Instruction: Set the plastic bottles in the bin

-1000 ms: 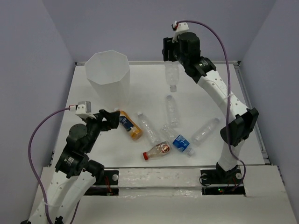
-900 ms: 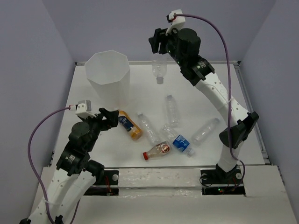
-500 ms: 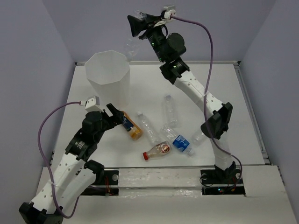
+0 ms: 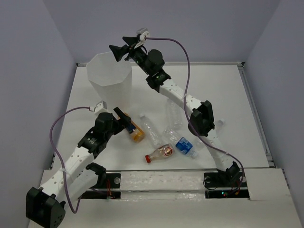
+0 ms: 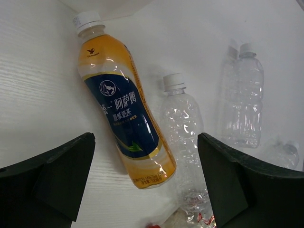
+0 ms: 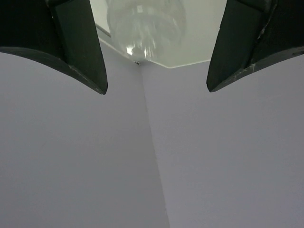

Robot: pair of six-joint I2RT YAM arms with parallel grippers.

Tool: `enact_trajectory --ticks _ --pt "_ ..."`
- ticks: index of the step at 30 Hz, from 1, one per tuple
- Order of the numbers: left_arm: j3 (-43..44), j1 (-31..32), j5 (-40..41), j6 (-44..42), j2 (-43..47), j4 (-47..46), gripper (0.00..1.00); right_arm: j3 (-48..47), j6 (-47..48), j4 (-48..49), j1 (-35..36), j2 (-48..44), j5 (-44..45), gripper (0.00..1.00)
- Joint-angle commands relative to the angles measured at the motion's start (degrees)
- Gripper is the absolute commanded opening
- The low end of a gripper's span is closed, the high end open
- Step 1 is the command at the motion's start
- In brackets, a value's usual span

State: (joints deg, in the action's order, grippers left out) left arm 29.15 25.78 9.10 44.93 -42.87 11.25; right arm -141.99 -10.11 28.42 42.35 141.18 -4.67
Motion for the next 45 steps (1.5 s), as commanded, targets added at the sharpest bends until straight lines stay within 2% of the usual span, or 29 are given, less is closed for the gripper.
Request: enact_trajectory --ticks 1,3,6,7,8,10,11,14,15,19,25,29,32,38,39,41,43,45 --pt "0.1 -0.2 4.1 4.0 -2.2 -7.4 0.99 1.2 5.4 0.8 1.8 -7.1 -5.3 0.93" --pt "-0.1 -0.1 5.7 4.5 -3.4 -8.8 0.99 3.4 6.2 -1.8 1.8 -9.7 -6.3 0.95" --pt "-0.1 -0.2 9.5 4.6 -7.9 -10.0 0.99 12.7 7.7 -4.0 1.8 -17.8 -6.1 0.95" --pt "-0.1 -0.2 9.8 4.6 -9.1 -10.4 0.99 16.8 8.1 -4.0 1.8 -24.1 -5.6 0.94" --pt "0.0 -0.2 9.9 4.5 -10.4 -10.7 0.99 26.1 8.2 -3.7 1.8 -27.6 -5.3 0.93" --pt "1.0 -0.3 9.2 4.3 -14.8 -12.6 0.99 36.2 7.9 -2.5 0.4 -38.3 -6.7 0.91" --pt "1.5 -0.3 8.8 4.0 -18.1 -12.7 0.99 45.9 7.2 -1.4 -0.2 -41.7 -8.1 0.91" --pt "4.7 -0.4 8.7 3.8 -22.2 -11.5 0.99 57.8 6.6 -1.2 -0.8 -50.2 -11.1 0.9" --pt "5.2 -0.4 9.3 3.8 -22.9 -11.3 0.99 64.6 6.5 -1.3 -0.8 -54.8 -11.4 0.9" --pt "5.6 -0.5 14.9 4.3 -25.7 -12.2 0.99 78.2 2.4 0.5 -0.8 -62.8 -10.2 0.89" --pt "7.8 -0.4 19.9 2.9 -31.9 -13.4 0.99 92.3 -3.2 3.3 -0.8 -68.5 -11.1 0.87" --pt "9.1 -0.5 19.2 1.7 -35.8 -14.5 0.98 96.4 -5.4 5.3 -0.8 -69.2 -13.8 0.88" --pt "9.0 -0.5 18.8 1.9 -37.5 -15.8 0.94 98.0 -6.6 5.0 -0.8 -68.4 -12.2 0.89" --pt "8.7 -0.5 19.6 2.1 -38.4 -17.8 0.8 96.8 -6.1 0.1 -0.8 -66.3 -9.2 0.89" --pt "8.6 -0.4 19.6 2.3 -38.4 -18.2 0.78 96.9 -6.2 0.1 -0.8 -66.4 -9.4 0.89" --pt "7.5 -0.4 19.9 3.0 -37.9 -18.5 0.66 97.4 -6.6 0.8 -0.8 -66.4 -10.4 0.89" --pt "6.6 -0.5 20.1 3.1 -36.3 -18.4 0.6 97.3 -6.7 0.5 -0.8 -66.0 -10.8 0.89" --pt "5.5 -0.5 20.3 3.1 -34.4 -17.2 0.51 95.9 -6.2 -2.1 -0.8 -64.5 -10.1 0.89"
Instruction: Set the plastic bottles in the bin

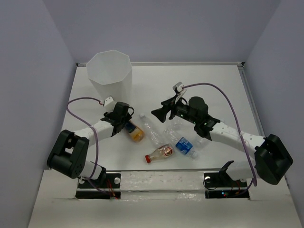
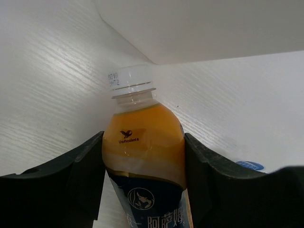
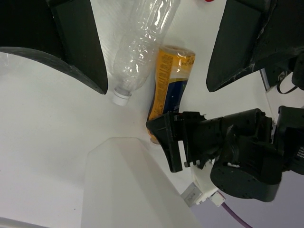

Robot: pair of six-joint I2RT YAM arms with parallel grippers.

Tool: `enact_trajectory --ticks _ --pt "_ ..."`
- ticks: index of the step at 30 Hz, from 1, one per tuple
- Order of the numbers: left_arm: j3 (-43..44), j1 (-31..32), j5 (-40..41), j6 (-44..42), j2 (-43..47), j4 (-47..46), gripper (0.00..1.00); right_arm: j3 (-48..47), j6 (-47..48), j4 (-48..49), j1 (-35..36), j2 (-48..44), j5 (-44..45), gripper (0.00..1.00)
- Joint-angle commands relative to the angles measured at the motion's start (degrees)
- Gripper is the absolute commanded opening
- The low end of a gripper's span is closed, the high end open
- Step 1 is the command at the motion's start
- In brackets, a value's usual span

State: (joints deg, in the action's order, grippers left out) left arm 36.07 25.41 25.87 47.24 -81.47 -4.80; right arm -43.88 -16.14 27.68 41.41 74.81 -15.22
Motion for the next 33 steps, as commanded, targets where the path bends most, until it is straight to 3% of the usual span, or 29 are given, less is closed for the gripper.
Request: enact_trajectory --ticks 1,6,11,16,20,23,30,33 --pt "-1.8 0.0 3.9 0.5 6.9 -0.5 0.5 -3.0 0.1 -2.7 0.2 2.6 1.1 0.89" --pt "-1.2 0.2 2.5 -3.2 20.8 8.2 0.4 -9.2 -0.4 -10.6 0.2 8.7 1.0 0.89" --pt "3.8 0.4 1.0 -7.8 33.9 16.0 0.36 -10.6 -2.4 -12.2 0.2 11.0 4.3 0.88" --pt "19.4 0.5 6.1 -13.5 40.0 22.4 0.35 -13.4 -2.1 -16.4 2.0 13.4 5.9 0.88" --pt "33.8 0.5 10.0 -22.3 34.9 18.5 0.35 -14.9 -2.2 -18.2 3.1 14.8 7.6 0.88" --pt "39.3 0.5 15.5 -27.4 28.0 13.8 0.35 -14.9 -2.5 -18.3 3.7 14.1 7.7 0.88" --pt "53.2 -0.4 26.7 -49.7 11.5 -4.4 0.37 -15.0 -2.3 -19.2 5.3 14.1 8.5 0.88" --pt "55.5 -1.2 32.7 -63.4 4.3 -16.7 0.38 -15.2 -2.1 -19.3 5.3 14.3 8.4 0.88"
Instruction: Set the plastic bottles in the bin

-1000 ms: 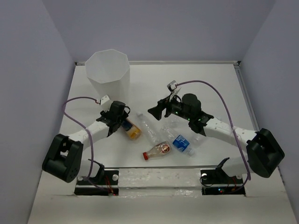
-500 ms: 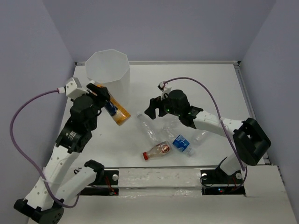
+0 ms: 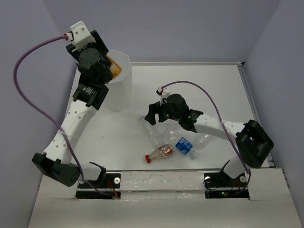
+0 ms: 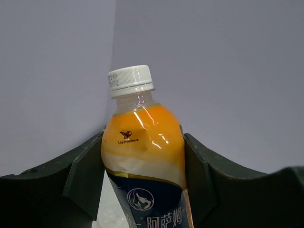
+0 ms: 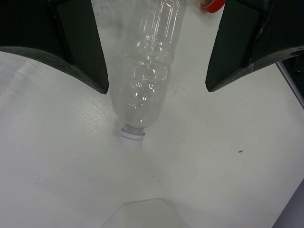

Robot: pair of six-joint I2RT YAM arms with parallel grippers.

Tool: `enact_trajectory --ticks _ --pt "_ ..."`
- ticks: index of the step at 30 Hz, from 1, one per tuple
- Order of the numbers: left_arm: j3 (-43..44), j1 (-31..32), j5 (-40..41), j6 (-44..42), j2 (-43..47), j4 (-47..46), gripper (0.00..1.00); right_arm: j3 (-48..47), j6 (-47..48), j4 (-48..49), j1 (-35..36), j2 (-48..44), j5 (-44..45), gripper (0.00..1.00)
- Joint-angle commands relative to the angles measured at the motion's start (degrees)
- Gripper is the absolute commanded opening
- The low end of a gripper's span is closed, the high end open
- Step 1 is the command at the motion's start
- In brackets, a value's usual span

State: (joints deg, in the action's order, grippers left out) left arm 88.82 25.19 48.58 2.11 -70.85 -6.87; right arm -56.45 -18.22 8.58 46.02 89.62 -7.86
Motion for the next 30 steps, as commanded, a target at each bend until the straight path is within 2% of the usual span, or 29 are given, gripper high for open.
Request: enact_trajectory --ticks 1,8,12,13,16,21,25,26,27,30 --pt "3.7 -1.5 10.7 -21.7 -9.5 -17.7 0.38 -2.7 0.1 -0.2 1.3 -0.5 1.0 0.88" --pt "9.8 -6.3 11.0 -23.7 -20.6 -20.6 0.42 -3.5 1.2 -0.2 1.8 0.6 0.9 0.9" --pt "9.3 -6.6 11.9 -22.7 -22.6 -21.2 0.75 -4.5 2.1 -0.8 1.8 2.4 0.5 0.92" --pt "8.3 -6.6 11.4 -21.5 -22.2 -21.2 0.86 -5.2 2.4 -1.2 1.8 2.9 0.6 0.93" --pt "7.2 -6.4 10.1 -19.7 -20.7 -20.5 0.99 -7.2 2.8 -2.7 1.8 5.8 0.9 0.96" --pt "11.7 -3.8 8.4 -17.3 -17.9 -15.7 0.99 -11.7 3.3 -6.8 1.8 10.9 3.2 0.98" --pt "15.9 -0.4 4.0 -10.6 -14.4 -3.0 0.99 -16.2 4.3 -11.8 3.4 15.1 6.8 0.98" --pt "15.9 0.0 0.2 -7.8 -11.9 -0.2 0.99 -17.1 4.4 -12.7 4.0 15.9 7.4 0.98" --pt "15.4 0.5 -2.8 -1.6 -10.4 2.7 0.99 -18.9 4.6 -13.5 4.0 17.6 7.5 0.98" --pt "8.5 0.6 -15.8 10.0 -2.9 10.5 0.99 -21.2 4.9 -16.1 5.6 20.1 11.1 0.97"
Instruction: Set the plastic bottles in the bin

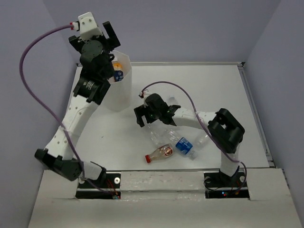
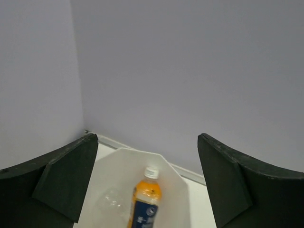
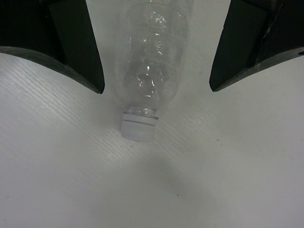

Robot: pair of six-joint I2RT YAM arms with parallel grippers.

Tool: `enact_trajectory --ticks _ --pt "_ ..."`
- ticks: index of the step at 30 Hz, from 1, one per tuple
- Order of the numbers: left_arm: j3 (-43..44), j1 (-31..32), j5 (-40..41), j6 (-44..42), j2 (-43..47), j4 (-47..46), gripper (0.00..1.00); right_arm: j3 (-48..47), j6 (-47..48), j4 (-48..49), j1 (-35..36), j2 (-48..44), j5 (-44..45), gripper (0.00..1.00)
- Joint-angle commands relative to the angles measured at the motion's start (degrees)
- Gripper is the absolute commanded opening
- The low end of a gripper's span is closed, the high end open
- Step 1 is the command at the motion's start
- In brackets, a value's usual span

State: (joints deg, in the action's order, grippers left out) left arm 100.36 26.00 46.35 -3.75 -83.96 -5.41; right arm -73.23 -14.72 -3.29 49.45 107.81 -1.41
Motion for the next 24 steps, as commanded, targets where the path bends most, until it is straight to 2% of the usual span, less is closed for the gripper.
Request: enact_trajectory --ticks 1,5,9,11,15,20,24 --pt "-7.9 -0.2 -19.7 17.4 14.3 11.0 0.99 -4.8 1.4 -5.0 2.8 2.4 5.1 0.97" --pt "-19.8 -0.2 -29.9 22.4 24.2 16.5 0.99 -6.0 1.3 -7.2 4.1 4.2 8.6 0.95" --pt "-30.6 -0.2 -34.0 24.3 34.1 22.3 0.99 -7.3 1.2 -10.0 5.2 6.0 12.9 0.95" --pt "-35.5 -0.2 -34.7 25.3 39.6 25.6 0.99 -7.7 1.0 -10.9 5.7 7.1 13.9 0.86" --pt "-42.0 -0.2 -34.7 26.9 47.6 29.0 0.99 -9.0 -0.2 -10.8 6.3 7.4 15.1 0.57" --pt "-48.1 -0.2 -34.7 26.5 54.0 28.6 0.99 -11.6 0.0 -7.8 6.8 4.7 15.8 0.5" --pt "-51.0 -0.1 -32.1 26.9 57.3 28.8 0.99 -11.4 1.0 -6.5 6.8 -2.6 14.9 0.44"
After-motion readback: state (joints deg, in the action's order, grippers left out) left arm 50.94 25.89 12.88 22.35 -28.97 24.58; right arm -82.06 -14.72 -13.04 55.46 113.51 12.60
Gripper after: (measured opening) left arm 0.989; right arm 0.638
